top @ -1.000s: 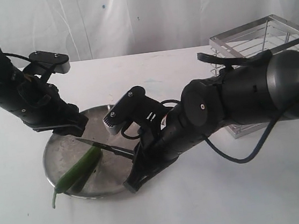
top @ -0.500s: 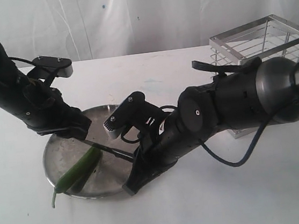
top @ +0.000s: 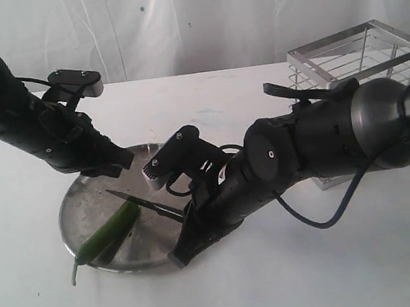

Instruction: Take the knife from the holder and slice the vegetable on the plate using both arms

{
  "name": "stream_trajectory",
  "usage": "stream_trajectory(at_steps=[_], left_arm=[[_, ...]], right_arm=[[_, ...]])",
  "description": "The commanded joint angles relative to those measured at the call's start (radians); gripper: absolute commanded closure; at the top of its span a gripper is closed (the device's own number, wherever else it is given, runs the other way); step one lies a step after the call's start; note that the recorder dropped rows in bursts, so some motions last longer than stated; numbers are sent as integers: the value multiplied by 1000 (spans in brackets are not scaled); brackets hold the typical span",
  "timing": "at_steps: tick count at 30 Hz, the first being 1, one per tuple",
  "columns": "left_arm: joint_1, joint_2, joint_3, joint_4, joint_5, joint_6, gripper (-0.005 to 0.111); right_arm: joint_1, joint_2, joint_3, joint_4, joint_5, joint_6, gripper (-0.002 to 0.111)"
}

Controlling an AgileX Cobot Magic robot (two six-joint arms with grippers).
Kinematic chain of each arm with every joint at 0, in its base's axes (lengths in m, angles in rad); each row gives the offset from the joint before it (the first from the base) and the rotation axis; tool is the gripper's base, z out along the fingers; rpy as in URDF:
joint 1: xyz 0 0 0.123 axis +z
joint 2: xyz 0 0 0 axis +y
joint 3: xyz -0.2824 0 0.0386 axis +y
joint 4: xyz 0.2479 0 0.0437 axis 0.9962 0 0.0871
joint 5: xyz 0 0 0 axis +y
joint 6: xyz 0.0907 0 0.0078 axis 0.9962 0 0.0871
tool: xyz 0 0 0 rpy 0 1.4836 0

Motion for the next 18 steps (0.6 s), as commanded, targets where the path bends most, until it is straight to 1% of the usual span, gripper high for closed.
stream_trajectory(at_steps=[1,3,6,18], left_arm=[[-5,45,8,-105,3,99,77],[-5,68,8,-153,-10,138,72],[-5,89,8,-182,-32,150,68],[-5,108,8,-195,-37,190,68]], right_arm=[[0,1,-5,3,4,7,108],[0,1,-5,3,6,7,108],[0,1,-5,3,10,7,108],[0,1,-5,3,16,7,108]])
